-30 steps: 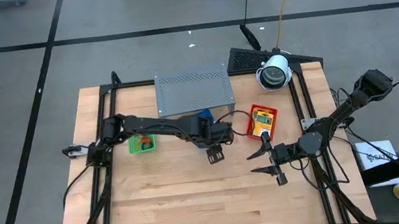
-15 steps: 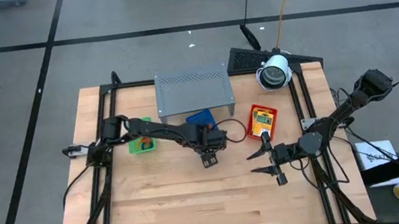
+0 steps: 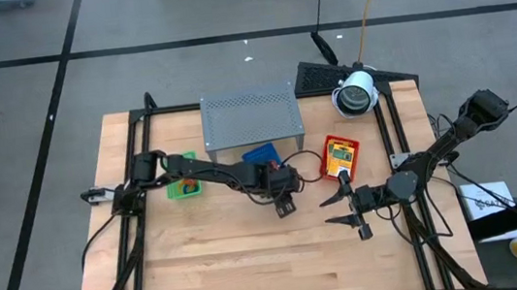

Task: Pick & Place Office Desk Supplies
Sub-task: Put the blue bin on the shelf

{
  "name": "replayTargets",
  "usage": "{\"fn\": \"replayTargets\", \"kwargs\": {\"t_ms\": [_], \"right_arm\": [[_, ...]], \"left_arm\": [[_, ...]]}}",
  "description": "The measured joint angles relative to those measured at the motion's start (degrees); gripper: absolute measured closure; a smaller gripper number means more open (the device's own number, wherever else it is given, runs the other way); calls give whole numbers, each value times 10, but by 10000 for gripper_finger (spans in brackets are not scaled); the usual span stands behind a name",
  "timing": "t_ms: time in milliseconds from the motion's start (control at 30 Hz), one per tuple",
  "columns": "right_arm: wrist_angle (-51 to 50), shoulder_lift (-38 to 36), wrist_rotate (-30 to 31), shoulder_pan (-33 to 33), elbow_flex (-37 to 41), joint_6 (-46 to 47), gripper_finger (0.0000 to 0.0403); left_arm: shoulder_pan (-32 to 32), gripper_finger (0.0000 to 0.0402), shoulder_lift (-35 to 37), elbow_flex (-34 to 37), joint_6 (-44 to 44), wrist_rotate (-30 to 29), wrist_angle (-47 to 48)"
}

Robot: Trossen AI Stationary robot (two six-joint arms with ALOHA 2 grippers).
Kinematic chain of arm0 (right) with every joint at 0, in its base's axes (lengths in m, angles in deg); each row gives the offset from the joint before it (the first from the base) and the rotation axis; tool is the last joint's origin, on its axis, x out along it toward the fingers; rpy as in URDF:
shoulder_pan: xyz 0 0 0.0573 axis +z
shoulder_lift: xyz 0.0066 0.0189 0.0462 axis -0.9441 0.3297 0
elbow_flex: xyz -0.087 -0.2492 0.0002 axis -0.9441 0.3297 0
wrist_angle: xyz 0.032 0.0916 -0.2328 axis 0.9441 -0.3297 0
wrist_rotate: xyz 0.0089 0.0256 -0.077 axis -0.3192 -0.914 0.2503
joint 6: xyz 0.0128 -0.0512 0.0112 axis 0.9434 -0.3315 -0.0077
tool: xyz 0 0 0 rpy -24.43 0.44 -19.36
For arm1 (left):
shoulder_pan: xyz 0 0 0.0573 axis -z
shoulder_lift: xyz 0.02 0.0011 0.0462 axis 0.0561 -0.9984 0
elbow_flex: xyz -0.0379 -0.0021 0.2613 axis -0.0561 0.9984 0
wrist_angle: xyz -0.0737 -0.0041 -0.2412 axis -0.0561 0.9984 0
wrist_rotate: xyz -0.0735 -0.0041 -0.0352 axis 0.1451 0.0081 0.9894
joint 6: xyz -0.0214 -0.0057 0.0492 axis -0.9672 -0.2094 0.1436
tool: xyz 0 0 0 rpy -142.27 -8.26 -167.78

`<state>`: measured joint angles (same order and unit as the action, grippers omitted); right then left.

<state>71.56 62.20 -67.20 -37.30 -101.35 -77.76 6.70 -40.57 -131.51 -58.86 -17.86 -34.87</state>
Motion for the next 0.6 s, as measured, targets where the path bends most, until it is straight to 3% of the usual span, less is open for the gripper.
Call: {"fn": "replayTargets", "kwargs": {"t_ms": [267, 600], "right_arm": [[0, 0, 0, 0, 0, 0, 218], [2, 0, 0, 0, 0, 0, 218]], "left_arm": [[1, 208, -3, 0, -18, 44, 18], [1, 220, -5, 0, -2, 45, 62]]}}
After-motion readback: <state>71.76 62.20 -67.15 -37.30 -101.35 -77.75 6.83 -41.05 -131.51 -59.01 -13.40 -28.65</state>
